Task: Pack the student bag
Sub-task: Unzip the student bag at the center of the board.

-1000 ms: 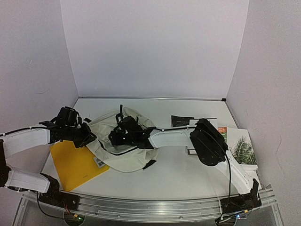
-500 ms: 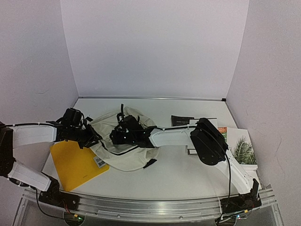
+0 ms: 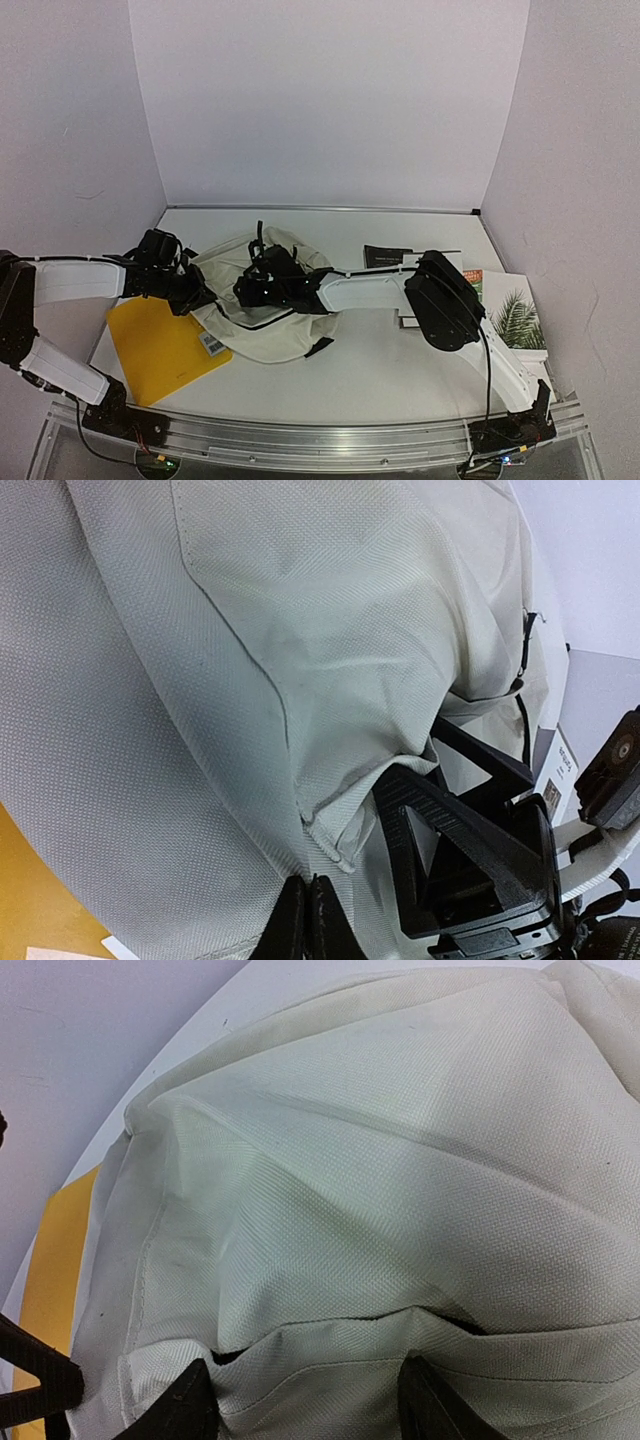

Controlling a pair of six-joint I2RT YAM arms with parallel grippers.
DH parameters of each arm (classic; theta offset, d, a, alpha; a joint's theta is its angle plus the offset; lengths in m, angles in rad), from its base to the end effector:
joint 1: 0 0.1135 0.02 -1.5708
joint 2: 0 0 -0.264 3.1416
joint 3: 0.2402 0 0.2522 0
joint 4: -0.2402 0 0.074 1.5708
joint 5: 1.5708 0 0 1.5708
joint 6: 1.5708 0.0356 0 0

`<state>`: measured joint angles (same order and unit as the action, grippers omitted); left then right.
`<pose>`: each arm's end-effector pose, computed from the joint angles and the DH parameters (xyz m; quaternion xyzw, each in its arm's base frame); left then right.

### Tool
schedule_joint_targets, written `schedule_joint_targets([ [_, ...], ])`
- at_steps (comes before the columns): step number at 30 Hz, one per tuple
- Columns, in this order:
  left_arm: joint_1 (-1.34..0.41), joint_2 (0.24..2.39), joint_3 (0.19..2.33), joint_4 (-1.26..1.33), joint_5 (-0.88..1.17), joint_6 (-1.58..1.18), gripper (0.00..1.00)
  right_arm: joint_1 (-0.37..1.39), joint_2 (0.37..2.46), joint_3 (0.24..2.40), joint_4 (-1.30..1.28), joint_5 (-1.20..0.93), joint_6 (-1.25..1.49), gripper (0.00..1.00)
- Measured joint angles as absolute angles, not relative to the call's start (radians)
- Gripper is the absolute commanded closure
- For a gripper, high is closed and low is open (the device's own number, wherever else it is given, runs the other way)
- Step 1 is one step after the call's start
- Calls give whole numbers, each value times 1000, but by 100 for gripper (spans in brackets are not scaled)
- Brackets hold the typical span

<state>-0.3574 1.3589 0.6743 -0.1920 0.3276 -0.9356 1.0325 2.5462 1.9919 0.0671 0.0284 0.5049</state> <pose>0.2406 -0.1021 0.1804 -0.2113 0.9051 -0.3246 0.1755 0.2958 0.4934 0.1323 -0.2163 0.8290 0.3497 0.3791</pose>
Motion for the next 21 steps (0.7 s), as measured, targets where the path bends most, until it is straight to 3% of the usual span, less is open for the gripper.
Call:
schedule_joint_targets([
  [21, -357, 1197, 664, -311, 292, -943, 100, 1040, 2548, 1994, 58, 48, 513, 41],
])
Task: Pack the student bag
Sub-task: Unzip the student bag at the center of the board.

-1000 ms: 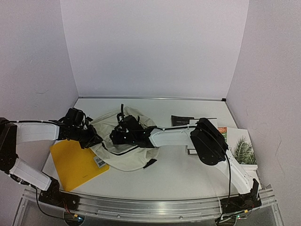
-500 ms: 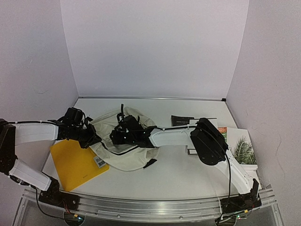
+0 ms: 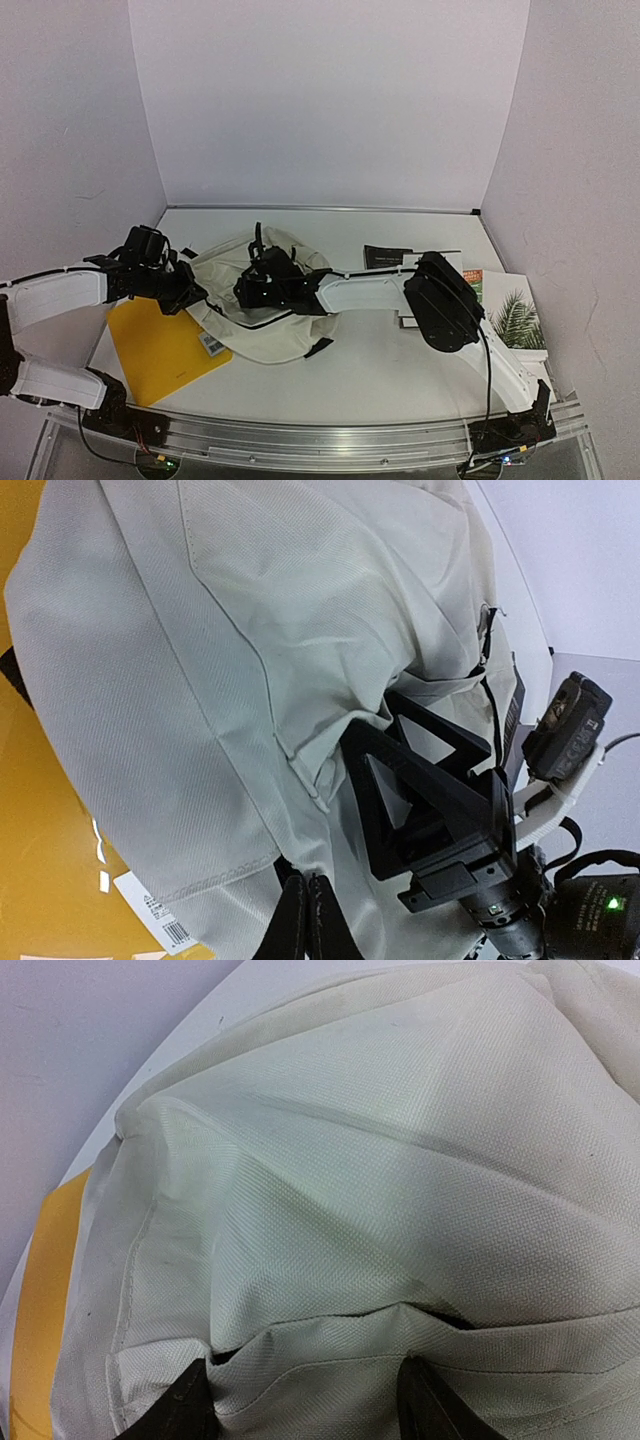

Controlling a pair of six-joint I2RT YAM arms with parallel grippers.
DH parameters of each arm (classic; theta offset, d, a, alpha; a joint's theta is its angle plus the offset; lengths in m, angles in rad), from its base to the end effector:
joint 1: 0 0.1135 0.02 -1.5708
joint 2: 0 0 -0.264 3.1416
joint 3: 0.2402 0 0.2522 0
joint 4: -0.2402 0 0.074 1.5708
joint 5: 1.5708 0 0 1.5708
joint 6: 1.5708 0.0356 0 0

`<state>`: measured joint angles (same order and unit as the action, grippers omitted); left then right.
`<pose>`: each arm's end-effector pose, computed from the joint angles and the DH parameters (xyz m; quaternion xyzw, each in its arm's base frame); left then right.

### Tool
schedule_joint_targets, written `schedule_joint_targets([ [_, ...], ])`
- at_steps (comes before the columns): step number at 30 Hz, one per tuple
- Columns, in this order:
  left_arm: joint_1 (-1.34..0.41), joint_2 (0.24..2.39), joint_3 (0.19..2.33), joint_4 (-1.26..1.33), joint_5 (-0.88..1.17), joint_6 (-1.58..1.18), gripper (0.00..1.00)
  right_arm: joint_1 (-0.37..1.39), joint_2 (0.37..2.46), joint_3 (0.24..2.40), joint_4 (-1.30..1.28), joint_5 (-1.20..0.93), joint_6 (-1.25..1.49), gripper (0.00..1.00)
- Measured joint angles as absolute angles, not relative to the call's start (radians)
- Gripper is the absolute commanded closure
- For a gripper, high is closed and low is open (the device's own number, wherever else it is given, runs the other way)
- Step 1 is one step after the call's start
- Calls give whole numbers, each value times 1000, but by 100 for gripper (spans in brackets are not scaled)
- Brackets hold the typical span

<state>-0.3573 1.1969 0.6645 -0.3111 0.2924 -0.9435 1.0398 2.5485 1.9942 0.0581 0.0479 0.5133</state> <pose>0.2184 -0.0925 0.2059 -0.2175 0.9002 -0.3214 0.1976 0.2927 0.4951 0.1310 -0.2117 0.8324 0.3439 0.3794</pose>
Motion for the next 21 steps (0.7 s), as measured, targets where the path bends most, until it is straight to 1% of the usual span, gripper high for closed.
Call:
schedule_joint_targets([
  [5, -358, 1130, 654, -343, 286, -944, 100, 1038, 2553, 2011, 36, 74, 514, 41],
  [10, -357, 1111, 645, -334, 310, -938, 100, 1037, 2559, 2023, 22, 72, 514, 41],
  [17, -365, 1135, 646, -236, 477, -868, 100, 1035, 2573, 2049, 6, 71, 514, 41],
  [21, -416, 1187, 688, -226, 555, -816, 100, 1033, 2585, 2064, 4, 70, 515, 41],
])
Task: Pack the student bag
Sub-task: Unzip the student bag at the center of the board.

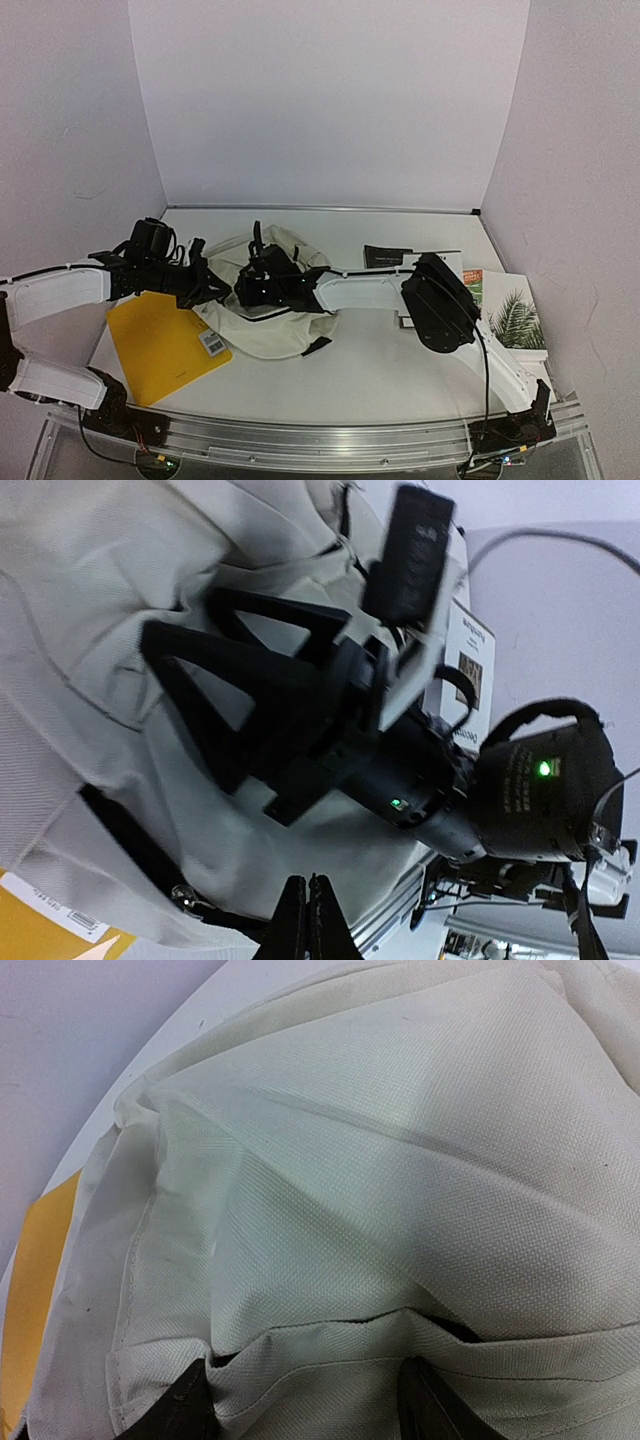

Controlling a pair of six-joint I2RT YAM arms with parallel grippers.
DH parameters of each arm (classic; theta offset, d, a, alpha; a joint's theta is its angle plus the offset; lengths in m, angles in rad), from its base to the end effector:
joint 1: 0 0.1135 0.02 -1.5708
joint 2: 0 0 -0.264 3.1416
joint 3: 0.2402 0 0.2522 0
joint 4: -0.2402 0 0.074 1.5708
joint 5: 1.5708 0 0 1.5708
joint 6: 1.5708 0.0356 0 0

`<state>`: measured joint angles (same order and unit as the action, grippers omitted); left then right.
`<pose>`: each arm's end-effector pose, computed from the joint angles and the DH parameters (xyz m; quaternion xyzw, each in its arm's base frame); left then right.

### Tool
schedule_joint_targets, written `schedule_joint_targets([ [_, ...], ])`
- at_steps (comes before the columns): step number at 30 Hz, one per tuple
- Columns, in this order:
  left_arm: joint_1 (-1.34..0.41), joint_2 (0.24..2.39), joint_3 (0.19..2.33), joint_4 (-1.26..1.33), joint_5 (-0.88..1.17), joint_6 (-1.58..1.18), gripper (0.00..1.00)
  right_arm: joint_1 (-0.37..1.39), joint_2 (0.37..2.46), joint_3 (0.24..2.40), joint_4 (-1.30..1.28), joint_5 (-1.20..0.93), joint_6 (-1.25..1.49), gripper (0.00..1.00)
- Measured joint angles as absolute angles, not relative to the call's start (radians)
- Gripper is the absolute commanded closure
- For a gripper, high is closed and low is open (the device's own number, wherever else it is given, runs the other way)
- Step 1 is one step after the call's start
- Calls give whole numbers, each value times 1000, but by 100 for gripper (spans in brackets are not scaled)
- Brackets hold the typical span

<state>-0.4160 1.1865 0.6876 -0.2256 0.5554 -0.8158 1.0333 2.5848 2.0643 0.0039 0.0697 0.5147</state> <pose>0.2146 -0.1153 0.2246 -0.0638 0.8818 -0.4322 0.1779 0.3000 0.4984 0.1292 -0.2045 0.8394 0.3299 0.3806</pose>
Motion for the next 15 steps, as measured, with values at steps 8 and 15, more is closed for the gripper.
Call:
schedule_joint_targets([
  [8, -565, 1272, 798, -195, 635, -749, 100, 1020, 2602, 2091, -2, 45, 532, 41],
  [15, -653, 1325, 836, -166, 653, -731, 100, 1001, 2605, 2098, -5, 3, 539, 40],
])
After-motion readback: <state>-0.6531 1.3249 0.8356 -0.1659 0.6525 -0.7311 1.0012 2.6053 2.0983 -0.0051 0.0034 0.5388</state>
